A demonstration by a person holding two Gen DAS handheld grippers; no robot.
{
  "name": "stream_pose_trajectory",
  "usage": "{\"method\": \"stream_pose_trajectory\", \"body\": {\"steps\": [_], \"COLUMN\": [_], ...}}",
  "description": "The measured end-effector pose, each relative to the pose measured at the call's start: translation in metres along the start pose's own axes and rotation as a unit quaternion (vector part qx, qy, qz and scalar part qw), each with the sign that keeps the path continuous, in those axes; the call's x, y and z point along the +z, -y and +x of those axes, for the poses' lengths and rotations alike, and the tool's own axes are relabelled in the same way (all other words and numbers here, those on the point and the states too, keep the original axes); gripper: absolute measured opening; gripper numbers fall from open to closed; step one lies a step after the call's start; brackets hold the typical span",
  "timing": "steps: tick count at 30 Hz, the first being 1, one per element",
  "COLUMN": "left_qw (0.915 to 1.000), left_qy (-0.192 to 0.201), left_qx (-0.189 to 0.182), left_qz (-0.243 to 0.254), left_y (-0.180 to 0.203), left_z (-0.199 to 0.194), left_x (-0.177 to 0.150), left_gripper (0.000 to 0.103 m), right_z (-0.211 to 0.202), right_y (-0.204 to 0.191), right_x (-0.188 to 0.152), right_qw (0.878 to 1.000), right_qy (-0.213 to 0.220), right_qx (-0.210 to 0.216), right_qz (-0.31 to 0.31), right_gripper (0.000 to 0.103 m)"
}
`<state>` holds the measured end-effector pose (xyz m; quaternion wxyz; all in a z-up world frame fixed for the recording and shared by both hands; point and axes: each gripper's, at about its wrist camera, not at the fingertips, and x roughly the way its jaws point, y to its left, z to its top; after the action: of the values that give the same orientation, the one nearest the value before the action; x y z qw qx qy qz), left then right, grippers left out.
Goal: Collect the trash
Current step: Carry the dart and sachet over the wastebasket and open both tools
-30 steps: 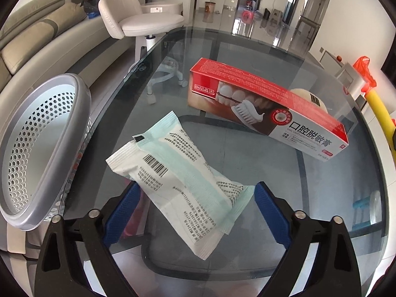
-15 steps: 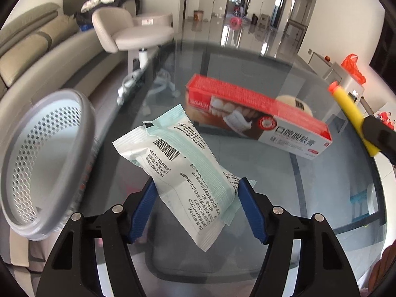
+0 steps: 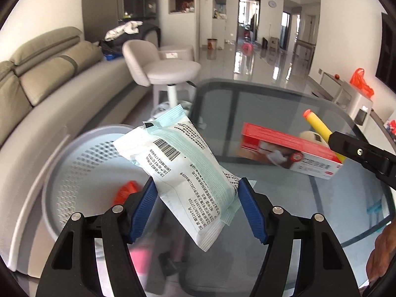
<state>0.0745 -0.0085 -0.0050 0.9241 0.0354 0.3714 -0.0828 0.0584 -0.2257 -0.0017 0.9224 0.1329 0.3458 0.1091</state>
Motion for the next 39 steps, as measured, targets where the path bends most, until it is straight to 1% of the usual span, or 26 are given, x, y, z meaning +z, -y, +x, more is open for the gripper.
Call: {"method": "stream_pose_trajectory", "body": {"steps": [5, 10, 13, 16, 20, 26, 32, 33, 34, 35, 37, 39], "left_qw": [0.9994, 0.9982, 0.9977, 0.9967, 0.9955, 0.9942, 0.993, 0.9925, 0.9923, 0.9918, 0.9907, 0.9902], "left_qy": [0.011, 0.008, 0.003, -0.003, -0.011, -0.019, -0.022, -0.023, -0.024, -0.024, -0.024, -0.025], "left_qx": [0.03, 0.053, 0.059, 0.068, 0.077, 0.088, 0.089, 0.089, 0.089, 0.091, 0.097, 0.099], "left_qz": [-0.01, -0.029, -0.031, -0.044, -0.055, -0.059, -0.074, -0.08, -0.083, -0.087, -0.092, -0.095], "left_y": [-0.039, -0.081, -0.101, -0.122, -0.14, -0.153, -0.163, -0.165, -0.166, -0.167, -0.168, -0.169], "left_z": [-0.009, -0.01, -0.008, -0.004, 0.001, 0.01, 0.01, 0.011, 0.011, 0.012, 0.01, 0.01], "left_x": [-0.002, -0.005, -0.003, -0.004, -0.007, -0.012, -0.015, -0.015, -0.014, -0.014, -0.016, -0.016], "left_gripper": [0.065, 0.065, 0.065, 0.065, 0.065, 0.065, 0.067, 0.067, 0.068, 0.071, 0.075, 0.075], "right_z": [0.023, 0.051, 0.07, 0.09, 0.107, 0.134, 0.146, 0.146, 0.147, 0.147, 0.144, 0.142], "right_y": [-0.036, -0.079, -0.103, -0.123, -0.145, -0.159, -0.168, -0.167, -0.167, -0.165, -0.16, -0.159], "right_x": [0.007, 0.011, 0.011, 0.009, 0.006, 0.003, 0.003, 0.003, 0.003, 0.003, 0.004, 0.004], "right_qw": [0.999, 0.998, 0.996, 0.993, 0.99, 0.987, 0.985, 0.985, 0.986, 0.986, 0.987, 0.987], "right_qy": [-0.007, -0.02, -0.034, -0.052, -0.069, -0.099, -0.106, -0.104, -0.103, -0.102, -0.097, -0.094], "right_qx": [0.028, 0.056, 0.073, 0.088, 0.099, 0.11, 0.113, 0.111, 0.109, 0.11, 0.111, 0.112], "right_qz": [-0.015, -0.038, -0.049, -0.055, -0.07, -0.068, -0.076, -0.076, -0.075, -0.072, -0.068, -0.067], "right_gripper": [0.012, 0.012, 0.012, 0.012, 0.012, 0.012, 0.012, 0.015, 0.025, 0.029, 0.03, 0.03]}}
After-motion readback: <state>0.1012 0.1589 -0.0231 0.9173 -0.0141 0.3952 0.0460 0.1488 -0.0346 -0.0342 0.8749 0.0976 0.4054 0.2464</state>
